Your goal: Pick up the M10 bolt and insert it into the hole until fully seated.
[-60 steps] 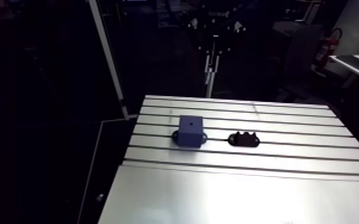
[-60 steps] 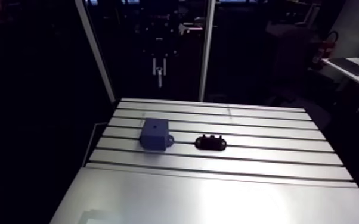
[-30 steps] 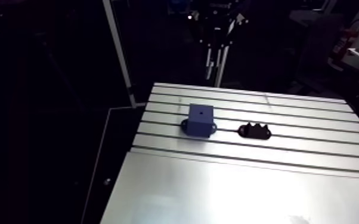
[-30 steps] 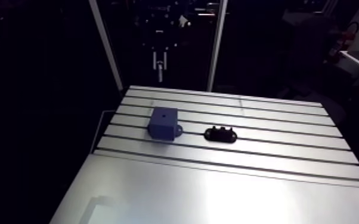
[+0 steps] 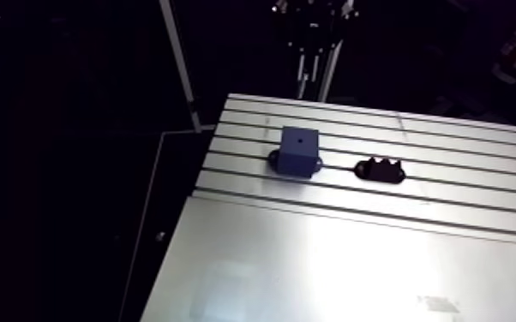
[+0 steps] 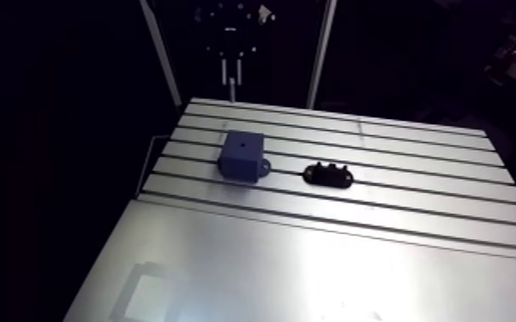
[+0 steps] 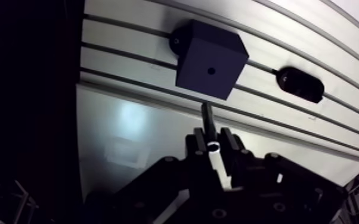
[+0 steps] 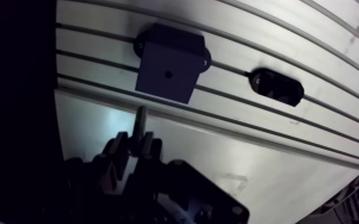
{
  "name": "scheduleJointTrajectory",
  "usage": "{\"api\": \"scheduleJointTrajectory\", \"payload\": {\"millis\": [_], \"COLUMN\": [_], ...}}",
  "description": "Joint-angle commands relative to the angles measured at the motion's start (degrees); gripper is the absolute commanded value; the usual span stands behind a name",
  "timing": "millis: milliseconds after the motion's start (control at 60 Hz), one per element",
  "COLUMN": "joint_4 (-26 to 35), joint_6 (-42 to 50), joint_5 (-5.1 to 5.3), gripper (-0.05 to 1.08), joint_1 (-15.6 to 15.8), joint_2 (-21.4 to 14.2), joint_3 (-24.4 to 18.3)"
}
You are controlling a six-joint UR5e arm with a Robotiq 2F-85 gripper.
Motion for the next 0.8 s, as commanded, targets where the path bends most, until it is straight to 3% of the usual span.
{"api": "scheduleJointTrajectory", "payload": {"millis": [17,250,800], "joint_4": [-0.1,0.4,-0.1], "joint_6": [0.0,0.0,0.2], "joint_5": [-0.87,-1.58,-1.85], "gripper": [1.08,1.08,1.08], "joint_1": [0.1,0.1,0.7], "joint_2": [1.3,1.7,4.1], "joint_3": [-0.3,-0.2,0.6]}}
